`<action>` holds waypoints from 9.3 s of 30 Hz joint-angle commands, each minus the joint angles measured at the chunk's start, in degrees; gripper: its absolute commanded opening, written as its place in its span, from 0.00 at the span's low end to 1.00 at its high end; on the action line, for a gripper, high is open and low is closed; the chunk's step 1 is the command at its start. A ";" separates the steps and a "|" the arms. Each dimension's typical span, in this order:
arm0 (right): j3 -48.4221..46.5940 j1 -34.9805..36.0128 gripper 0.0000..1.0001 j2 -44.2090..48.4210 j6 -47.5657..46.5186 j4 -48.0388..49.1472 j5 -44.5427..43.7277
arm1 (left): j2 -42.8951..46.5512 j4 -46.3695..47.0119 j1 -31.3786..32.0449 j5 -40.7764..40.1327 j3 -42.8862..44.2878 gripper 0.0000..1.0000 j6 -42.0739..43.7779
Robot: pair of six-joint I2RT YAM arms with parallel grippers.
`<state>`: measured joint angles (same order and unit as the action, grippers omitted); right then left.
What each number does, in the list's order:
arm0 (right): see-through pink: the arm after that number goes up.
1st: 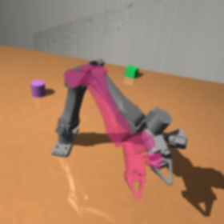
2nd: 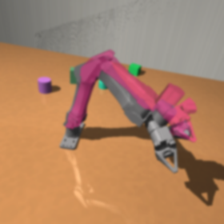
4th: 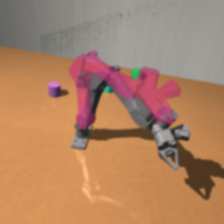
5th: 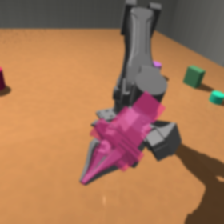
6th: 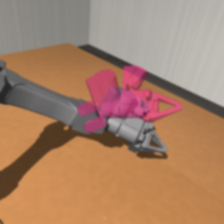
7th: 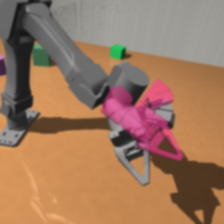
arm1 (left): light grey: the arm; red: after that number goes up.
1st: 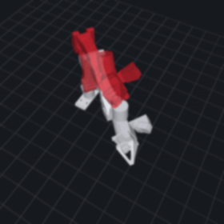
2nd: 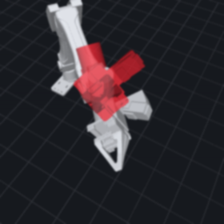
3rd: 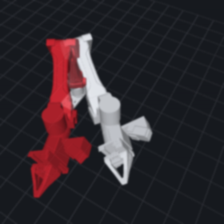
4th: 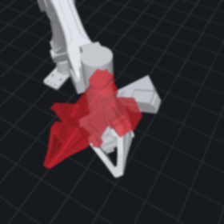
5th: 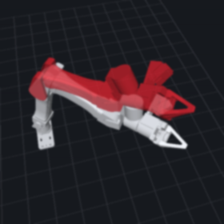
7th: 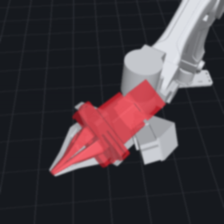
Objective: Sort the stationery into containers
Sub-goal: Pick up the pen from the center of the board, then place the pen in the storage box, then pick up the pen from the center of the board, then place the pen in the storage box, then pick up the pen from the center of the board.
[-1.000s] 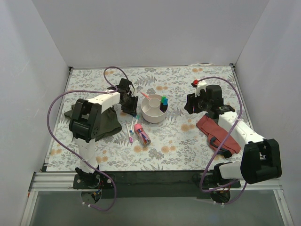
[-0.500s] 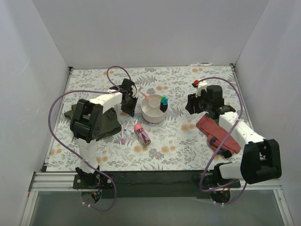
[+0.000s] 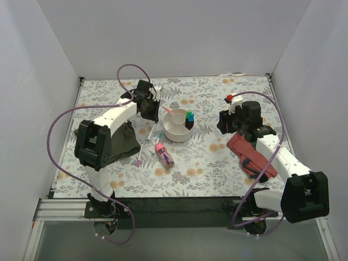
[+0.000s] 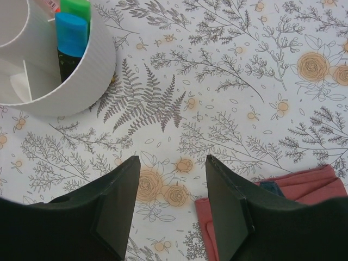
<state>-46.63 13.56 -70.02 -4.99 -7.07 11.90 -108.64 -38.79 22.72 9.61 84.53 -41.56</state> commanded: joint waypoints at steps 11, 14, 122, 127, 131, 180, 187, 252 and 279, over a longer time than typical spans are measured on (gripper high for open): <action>0.58 -0.20 0.60 2.17 -3.00 -1.10 -1.79 | 22.75 45.33 0.57 7.36 -11.82 0.00 -6.52; 0.32 -0.29 0.60 1.82 -3.44 -1.28 -1.88 | 24.87 62.91 2.06 5.16 -22.64 0.00 -5.55; 2.78 -0.47 0.62 -0.73 -3.18 1.01 -0.92 | 8.36 15.41 3.65 -5.48 -18.27 0.45 -1.86; 2.25 -0.38 0.62 -1.96 -3.27 1.44 -0.91 | 6.60 15.58 3.47 -4.42 -17.38 0.44 -2.47; 1.81 -0.38 0.62 -3.02 -3.27 1.62 -0.91 | 4.41 15.67 3.30 -3.46 -16.24 0.43 -3.35; 0.22 -0.38 0.62 -3.81 -4.85 1.27 -1.79 | 18.30 69.70 2.77 15.44 -21.78 0.00 -0.45; 2.86 -0.38 0.62 -1.62 -5.03 1.09 -2.15 | 10.65 76.40 2.86 17.02 -17.56 0.00 -1.24; -3.29 -0.55 0.62 -6.62 -4.32 2.15 1.45 | 24.26 13.60 1.63 -2.32 -7.27 0.65 6.14; -21.83 -0.47 0.55 -22.97 -29.45 -10.86 15.35 | 34.55 -24.69 -7.08 20.81 -25.02 0.00 77.33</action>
<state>-65.49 13.45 -93.60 -32.49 -17.45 25.61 -73.47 -58.30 15.99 26.11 61.36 26.94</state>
